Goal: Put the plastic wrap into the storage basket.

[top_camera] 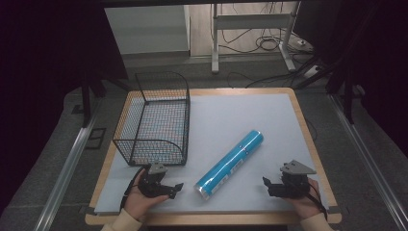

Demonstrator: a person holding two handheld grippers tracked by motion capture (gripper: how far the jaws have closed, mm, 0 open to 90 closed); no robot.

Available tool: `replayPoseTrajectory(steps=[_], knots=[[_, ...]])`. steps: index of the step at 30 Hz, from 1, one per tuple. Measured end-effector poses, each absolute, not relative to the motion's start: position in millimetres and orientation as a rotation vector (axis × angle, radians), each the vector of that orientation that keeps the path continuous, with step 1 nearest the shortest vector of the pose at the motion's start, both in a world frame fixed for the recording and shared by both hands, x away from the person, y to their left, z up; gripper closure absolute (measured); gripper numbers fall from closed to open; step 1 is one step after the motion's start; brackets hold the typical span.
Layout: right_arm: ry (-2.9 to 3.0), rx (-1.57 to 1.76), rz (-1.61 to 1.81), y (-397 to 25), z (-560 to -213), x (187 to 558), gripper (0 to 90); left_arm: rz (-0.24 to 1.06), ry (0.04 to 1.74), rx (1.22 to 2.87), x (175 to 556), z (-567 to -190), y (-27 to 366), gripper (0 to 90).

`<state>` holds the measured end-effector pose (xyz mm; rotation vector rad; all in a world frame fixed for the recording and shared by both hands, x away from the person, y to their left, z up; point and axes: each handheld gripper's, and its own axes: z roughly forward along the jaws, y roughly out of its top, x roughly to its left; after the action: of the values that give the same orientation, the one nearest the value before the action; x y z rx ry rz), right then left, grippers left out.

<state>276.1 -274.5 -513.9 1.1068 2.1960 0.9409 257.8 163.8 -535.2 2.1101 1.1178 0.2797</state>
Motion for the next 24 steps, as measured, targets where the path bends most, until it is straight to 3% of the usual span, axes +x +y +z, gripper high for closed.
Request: replayPoseTrajectory(steps=[24], knots=[[2.185,1.097,0.949,-275.7,-512.3,275.8,9.8,0.297,1.1,2.126,255.7,-530.0,161.1,13.8]])
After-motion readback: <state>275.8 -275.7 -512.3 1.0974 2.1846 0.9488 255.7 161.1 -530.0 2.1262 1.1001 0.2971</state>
